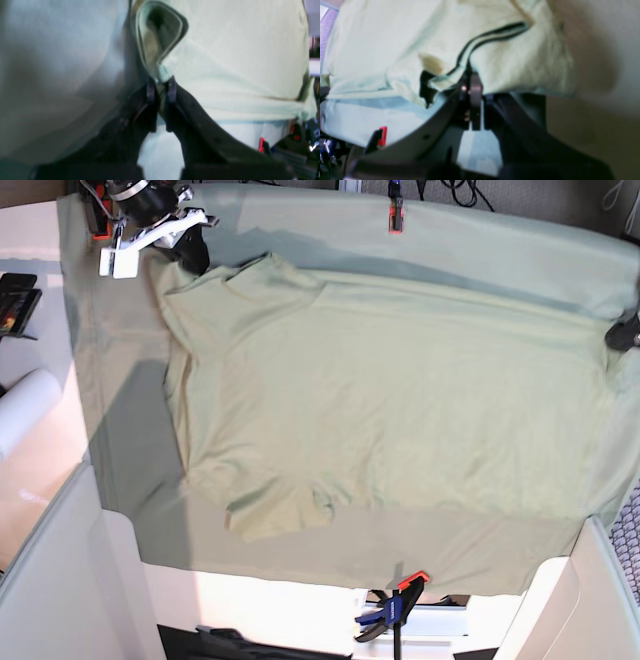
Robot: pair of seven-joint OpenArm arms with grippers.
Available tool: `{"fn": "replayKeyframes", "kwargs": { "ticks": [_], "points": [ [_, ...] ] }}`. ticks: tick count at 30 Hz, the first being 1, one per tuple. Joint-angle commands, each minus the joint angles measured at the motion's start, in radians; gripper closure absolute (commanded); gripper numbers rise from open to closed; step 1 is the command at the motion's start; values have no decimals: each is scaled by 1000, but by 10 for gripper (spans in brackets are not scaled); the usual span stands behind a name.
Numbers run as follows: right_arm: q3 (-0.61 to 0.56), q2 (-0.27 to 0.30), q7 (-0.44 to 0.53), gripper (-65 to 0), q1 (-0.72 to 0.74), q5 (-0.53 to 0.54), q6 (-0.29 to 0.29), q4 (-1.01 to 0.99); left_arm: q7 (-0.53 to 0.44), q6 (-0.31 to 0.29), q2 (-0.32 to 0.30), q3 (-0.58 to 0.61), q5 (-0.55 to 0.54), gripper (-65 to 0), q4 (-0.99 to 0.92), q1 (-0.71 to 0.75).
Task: Fold the T-shirt properly
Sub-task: 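Lower the folded edge and release it with both grippers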
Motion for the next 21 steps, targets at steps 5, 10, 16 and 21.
{"fn": "replayKeyframes", "kwargs": {
  "ticks": [5,10,16,21],
  "points": [
    [26,11,24,0,-63,9,-6,49,14,-1,-31,-62,23,0,167,137],
    [28,11,22,0,-117,25,-6,51,13,-1,-31,-161,38,0,287,267],
    [48,15,15,0,-153,46,-6,53,8,-1,-27,-221,38,0,381,384],
    [51,40,8,0,-187,49,-6,53,8,-1,-22,-226,38,0,388,395]
  ]
}}
